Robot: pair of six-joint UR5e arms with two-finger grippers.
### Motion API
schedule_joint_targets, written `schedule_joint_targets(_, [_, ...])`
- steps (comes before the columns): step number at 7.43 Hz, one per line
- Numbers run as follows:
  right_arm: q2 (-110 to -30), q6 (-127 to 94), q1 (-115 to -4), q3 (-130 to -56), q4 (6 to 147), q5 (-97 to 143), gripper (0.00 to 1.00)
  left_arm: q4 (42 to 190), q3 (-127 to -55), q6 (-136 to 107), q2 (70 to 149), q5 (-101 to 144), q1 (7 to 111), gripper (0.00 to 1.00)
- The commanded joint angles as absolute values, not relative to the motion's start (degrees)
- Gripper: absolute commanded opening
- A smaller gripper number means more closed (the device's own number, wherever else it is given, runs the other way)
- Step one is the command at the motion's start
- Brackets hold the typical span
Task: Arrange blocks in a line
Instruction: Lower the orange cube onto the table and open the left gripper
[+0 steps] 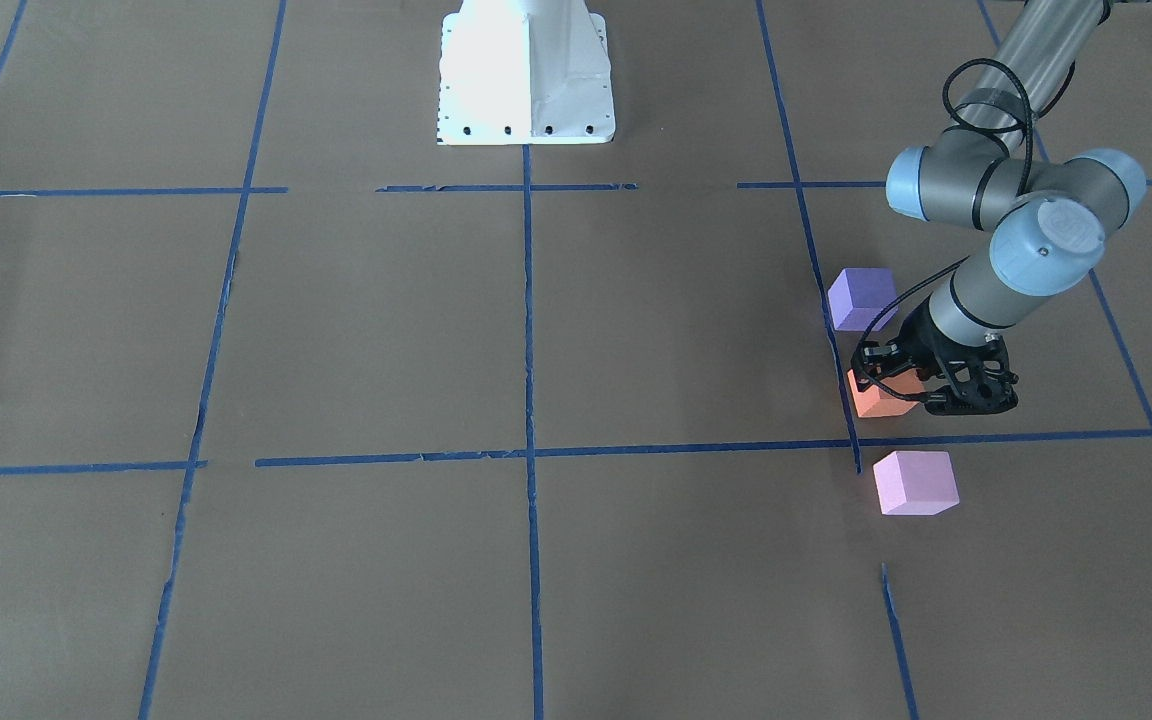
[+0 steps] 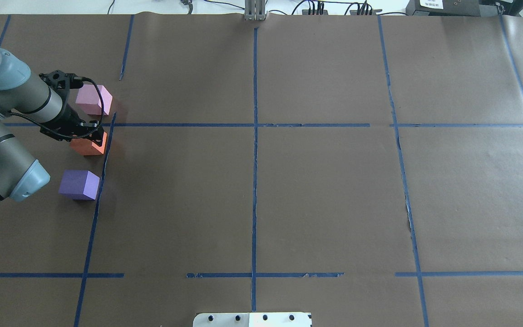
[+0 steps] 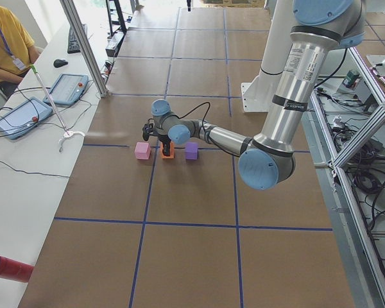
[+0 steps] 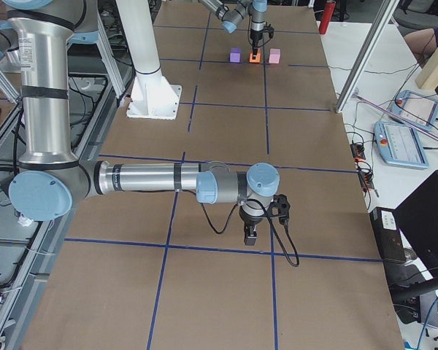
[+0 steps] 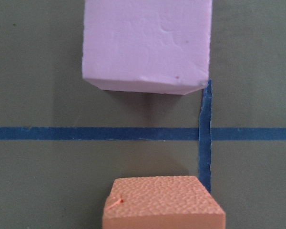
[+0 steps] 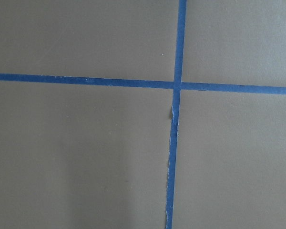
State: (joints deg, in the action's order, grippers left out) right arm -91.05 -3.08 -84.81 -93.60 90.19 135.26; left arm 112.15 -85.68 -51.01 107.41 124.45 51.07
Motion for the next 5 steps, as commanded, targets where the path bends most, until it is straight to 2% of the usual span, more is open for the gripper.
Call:
schedule_joint_targets(1, [-91.05, -3.08, -84.81, -93.6, 90.18, 135.26, 1.0, 112.15, -85.69, -51.06, 107.14, 124.45, 51.06, 0.36])
schedule_joint_targets(3, [-91.05, -3.08, -84.81, -93.6, 90.18, 135.26, 1.0, 112.15, -85.52, -51.06, 107.14, 124.45, 51.06, 0.39])
schedule_joint_targets(5, [-91.05, -3.08, -84.81, -93.6, 90.18, 135.26, 1.0, 112.15, -85.52, -50.89, 107.14, 124.37, 51.06, 0.96])
